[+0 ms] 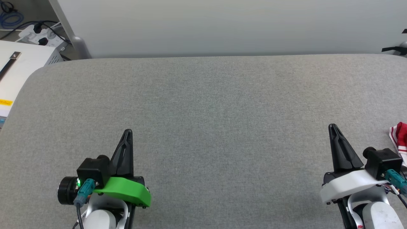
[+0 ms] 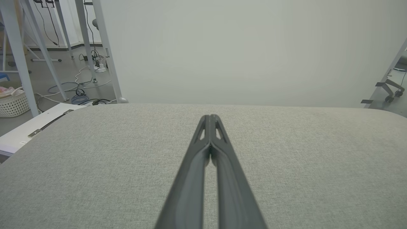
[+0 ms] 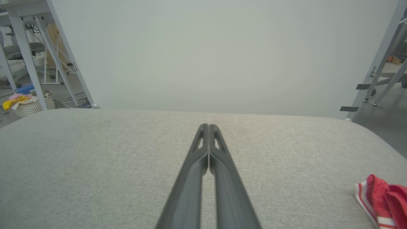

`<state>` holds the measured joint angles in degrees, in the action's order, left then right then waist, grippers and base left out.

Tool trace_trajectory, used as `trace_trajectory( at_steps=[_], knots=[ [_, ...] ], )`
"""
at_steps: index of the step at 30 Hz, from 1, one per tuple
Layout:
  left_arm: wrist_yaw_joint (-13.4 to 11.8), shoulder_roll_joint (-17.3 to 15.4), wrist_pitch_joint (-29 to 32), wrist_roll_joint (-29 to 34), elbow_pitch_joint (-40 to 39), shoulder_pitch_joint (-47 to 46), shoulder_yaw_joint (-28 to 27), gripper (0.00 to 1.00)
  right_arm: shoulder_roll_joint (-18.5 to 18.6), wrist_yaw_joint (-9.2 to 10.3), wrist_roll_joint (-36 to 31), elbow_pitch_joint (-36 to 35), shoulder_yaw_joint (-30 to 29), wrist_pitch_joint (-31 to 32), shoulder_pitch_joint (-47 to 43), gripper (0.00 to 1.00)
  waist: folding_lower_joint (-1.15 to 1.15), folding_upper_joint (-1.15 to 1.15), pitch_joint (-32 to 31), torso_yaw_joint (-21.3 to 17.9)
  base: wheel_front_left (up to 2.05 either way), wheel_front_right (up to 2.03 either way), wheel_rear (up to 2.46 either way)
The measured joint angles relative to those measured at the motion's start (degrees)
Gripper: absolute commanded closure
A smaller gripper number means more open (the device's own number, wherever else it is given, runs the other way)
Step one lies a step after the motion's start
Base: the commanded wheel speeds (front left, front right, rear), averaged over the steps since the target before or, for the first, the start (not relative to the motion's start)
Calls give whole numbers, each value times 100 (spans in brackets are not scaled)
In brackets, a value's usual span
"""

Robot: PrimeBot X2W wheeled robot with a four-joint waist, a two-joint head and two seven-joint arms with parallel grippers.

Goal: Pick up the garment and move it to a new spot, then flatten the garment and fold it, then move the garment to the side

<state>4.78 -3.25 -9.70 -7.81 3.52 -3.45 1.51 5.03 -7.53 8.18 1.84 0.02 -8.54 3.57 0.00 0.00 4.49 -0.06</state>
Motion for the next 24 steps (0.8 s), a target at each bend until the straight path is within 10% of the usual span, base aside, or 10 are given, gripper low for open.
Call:
trace_trajectory(
  at_steps=[24],
  knots=[
    [-126, 0, 270, 225, -81, 78, -27, 100, -60, 0, -250, -40, 0, 233, -109, 100, 0, 0, -130, 2, 0, 0, 0]
  ],
)
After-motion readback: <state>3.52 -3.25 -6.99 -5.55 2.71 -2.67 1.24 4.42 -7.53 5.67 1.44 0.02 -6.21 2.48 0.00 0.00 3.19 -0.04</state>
